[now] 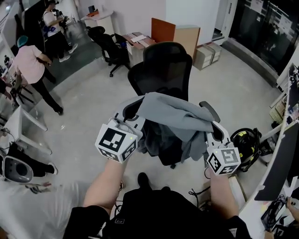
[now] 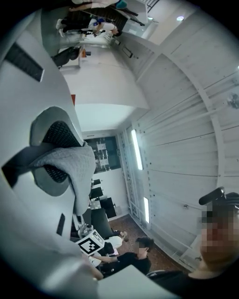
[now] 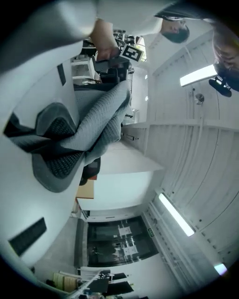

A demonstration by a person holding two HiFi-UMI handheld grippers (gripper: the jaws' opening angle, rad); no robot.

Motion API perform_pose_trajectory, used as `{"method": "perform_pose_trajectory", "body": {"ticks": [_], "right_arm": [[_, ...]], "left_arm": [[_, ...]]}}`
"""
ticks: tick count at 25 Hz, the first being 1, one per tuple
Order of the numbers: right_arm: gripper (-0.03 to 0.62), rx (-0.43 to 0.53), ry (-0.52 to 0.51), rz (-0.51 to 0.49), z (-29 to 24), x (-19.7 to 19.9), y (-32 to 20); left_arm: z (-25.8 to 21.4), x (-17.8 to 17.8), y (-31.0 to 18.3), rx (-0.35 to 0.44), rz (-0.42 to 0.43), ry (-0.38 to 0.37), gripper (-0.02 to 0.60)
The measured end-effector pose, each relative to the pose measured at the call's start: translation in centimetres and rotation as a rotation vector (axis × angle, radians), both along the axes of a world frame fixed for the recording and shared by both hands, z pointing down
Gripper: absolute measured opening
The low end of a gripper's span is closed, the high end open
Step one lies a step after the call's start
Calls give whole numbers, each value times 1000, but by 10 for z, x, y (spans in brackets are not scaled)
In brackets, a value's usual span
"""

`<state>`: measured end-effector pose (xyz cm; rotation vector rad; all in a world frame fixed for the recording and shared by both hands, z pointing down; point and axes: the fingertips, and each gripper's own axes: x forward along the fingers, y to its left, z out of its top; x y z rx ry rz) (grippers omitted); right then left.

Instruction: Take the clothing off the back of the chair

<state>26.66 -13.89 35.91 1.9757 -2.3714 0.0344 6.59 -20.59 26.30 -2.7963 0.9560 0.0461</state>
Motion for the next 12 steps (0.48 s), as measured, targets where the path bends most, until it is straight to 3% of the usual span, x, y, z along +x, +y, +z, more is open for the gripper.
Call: {"method": "perform_pose_trajectory", "body": {"ticks": [3,6,8,12], "right_arm": [[41,94,52,6,-46,6,-4],[41,169,75,-23,-80,-1,-11],[41,170,62,-43,-82,-8,-23],[41,80,-15,-66,-49,-22,-48]], "left_arm": [[-26,-5,0,71,-11,-5,26],[-35,-18,-9,93,-43,-17,28],[-26,-28,-24,67,-70,-36,28],[24,-46,-52,-58,-113,-84,29]]}}
